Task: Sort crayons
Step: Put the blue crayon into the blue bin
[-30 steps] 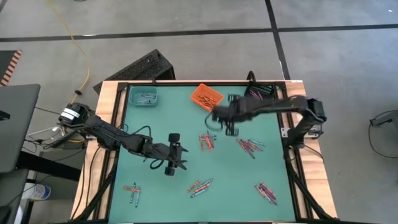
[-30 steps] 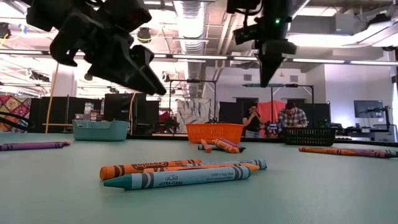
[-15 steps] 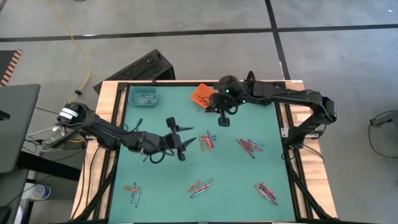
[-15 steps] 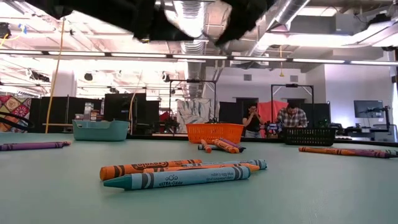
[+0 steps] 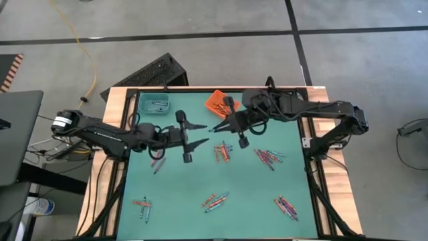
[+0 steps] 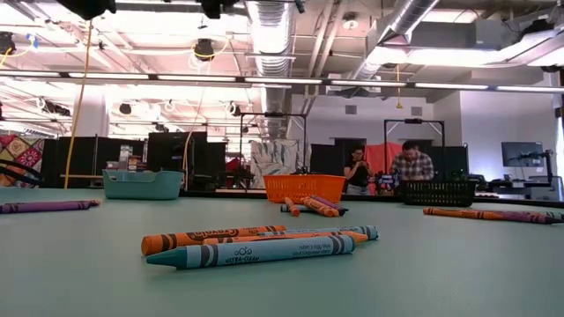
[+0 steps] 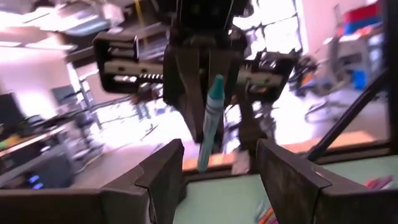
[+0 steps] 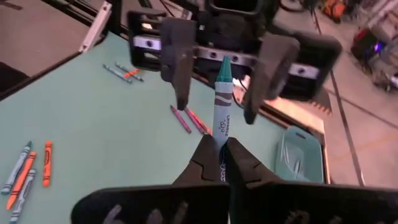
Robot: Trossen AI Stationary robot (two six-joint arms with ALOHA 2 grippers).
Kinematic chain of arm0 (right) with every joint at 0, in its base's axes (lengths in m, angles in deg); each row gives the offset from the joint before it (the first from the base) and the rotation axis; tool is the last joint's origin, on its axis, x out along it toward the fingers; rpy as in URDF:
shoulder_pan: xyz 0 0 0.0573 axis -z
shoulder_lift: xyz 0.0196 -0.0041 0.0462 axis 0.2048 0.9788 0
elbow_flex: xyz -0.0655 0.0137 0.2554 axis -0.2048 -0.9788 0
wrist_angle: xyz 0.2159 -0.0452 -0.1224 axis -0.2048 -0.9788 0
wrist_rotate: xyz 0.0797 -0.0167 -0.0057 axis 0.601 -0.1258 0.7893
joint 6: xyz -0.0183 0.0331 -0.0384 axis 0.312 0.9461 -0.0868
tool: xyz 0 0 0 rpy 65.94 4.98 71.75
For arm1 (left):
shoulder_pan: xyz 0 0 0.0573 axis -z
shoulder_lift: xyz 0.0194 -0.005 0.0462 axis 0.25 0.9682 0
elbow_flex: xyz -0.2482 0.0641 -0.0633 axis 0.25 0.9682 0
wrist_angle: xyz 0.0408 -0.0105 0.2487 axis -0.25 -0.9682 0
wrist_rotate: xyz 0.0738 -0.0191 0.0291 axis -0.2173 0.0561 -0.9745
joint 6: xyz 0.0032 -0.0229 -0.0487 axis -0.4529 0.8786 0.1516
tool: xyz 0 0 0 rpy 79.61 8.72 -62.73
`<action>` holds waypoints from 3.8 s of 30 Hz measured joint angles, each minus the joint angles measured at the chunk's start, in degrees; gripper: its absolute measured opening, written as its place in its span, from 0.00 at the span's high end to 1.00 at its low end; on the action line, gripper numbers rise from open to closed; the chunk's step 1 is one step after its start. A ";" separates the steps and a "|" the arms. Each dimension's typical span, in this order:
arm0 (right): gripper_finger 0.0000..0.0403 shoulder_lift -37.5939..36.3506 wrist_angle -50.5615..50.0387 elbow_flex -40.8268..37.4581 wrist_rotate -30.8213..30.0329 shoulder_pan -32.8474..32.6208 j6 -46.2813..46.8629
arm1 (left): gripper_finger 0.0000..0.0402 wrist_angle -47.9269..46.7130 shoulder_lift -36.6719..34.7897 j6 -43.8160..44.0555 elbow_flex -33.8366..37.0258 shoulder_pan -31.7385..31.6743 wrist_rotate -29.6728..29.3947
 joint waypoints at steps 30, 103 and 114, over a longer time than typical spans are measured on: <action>1.00 0.59 5.94 -1.07 2.94 -2.70 1.42 | 0.68 5.99 3.00 -4.71 -3.10 0.45 5.81; 0.62 0.48 -20.27 -23.01 -15.20 -14.02 34.79 | 1.00 -76.08 -7.11 -22.81 -7.32 -49.54 4.04; 0.62 0.48 -14.71 -23.17 -17.60 -27.23 44.52 | 0.99 -77.60 3.14 -28.79 -7.32 -62.17 8.37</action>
